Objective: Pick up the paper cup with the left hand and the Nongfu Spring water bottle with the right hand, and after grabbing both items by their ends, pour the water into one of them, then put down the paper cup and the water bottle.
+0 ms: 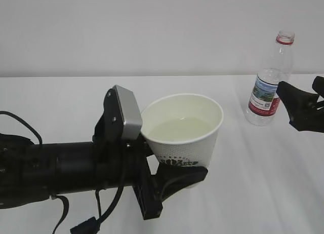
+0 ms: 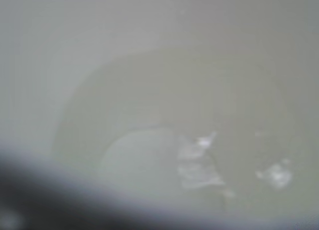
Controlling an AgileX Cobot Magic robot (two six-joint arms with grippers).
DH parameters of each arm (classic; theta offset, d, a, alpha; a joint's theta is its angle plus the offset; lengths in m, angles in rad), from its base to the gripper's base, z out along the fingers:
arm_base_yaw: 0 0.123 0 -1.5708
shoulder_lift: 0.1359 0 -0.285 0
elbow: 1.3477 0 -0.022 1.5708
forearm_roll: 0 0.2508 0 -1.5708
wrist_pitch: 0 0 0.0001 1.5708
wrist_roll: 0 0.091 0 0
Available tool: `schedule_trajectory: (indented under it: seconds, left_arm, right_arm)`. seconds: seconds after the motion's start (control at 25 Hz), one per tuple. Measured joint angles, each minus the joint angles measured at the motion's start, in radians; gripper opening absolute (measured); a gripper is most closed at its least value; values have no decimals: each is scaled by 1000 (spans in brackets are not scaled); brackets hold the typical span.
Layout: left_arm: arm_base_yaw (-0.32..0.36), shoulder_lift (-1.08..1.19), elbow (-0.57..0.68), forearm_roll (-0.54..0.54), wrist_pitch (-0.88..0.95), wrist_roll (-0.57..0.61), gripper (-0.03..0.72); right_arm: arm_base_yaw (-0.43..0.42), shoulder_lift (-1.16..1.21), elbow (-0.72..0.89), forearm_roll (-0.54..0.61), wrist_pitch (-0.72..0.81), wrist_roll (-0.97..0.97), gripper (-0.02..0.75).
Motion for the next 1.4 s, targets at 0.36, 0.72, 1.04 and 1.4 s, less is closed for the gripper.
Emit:
schedule_trajectory:
  seconds: [0.36,0.72,1.04,1.4]
  left_arm:
    - [11,0,0,-127,0,66,475]
    - [70,0,0,-159,0,109,475]
    - [156,0,0,-164,0,109,475]
    - [240,0,0,-164,0,111,475]
  right_arm:
    - [0,0,0,-2,1,0,597]
    - [0,0,0,-2,1,0,595]
    - [-2,0,0,-4,1,0,595]
    - [-2,0,0,-4,1,0,594]
